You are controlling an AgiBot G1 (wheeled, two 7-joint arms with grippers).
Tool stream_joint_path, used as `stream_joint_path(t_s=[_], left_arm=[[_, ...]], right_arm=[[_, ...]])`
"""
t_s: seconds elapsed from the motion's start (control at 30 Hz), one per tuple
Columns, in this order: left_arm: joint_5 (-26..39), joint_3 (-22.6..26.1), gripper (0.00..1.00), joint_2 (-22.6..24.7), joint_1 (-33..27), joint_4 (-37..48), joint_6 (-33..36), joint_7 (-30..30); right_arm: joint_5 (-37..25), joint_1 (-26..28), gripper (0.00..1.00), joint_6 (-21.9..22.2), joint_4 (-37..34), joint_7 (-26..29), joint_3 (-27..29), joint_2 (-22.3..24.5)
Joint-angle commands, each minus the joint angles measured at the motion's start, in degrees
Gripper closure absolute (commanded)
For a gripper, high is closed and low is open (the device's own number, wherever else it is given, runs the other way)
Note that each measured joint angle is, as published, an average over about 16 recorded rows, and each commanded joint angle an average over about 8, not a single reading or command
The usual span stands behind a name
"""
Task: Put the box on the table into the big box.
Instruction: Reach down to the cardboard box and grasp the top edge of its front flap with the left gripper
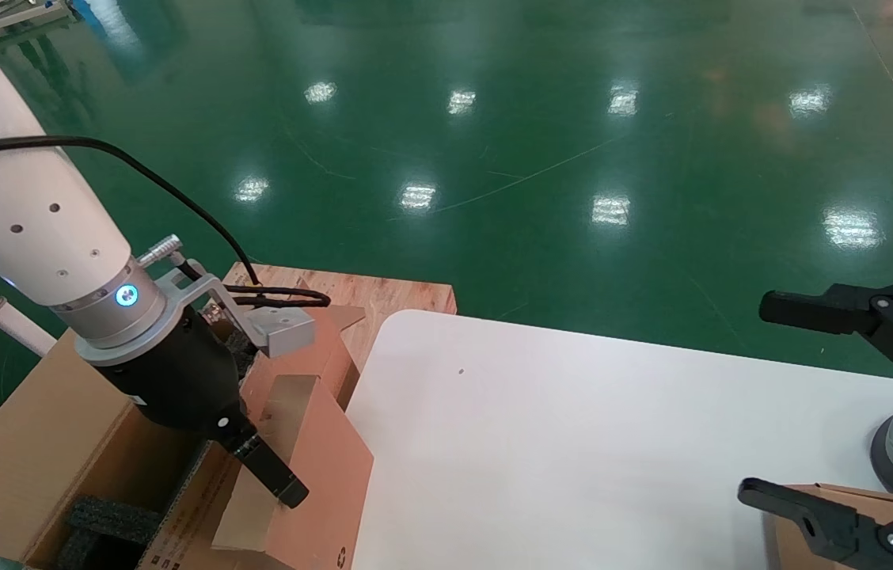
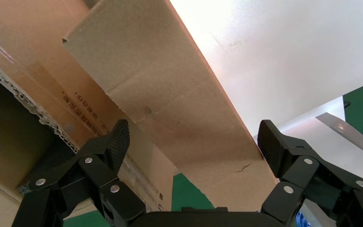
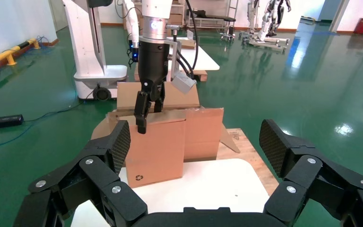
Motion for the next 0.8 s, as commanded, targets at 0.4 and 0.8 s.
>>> stream_joint_path(t_s=[0.4,0.8], left_arm=[[-0.5,0.3,1.00,0.1,-0.1,0.3,0.0,0.1],[-0.5,0.3,1.00,0.1,-0.1,0.3,0.0,0.2]], right_arm=[[0.0,0.0,1.00,0.0,0.0,0.0,0.0,0.0],[0.0,0.0,0.86,0.0,0.0,0.0,0.0,0.0]])
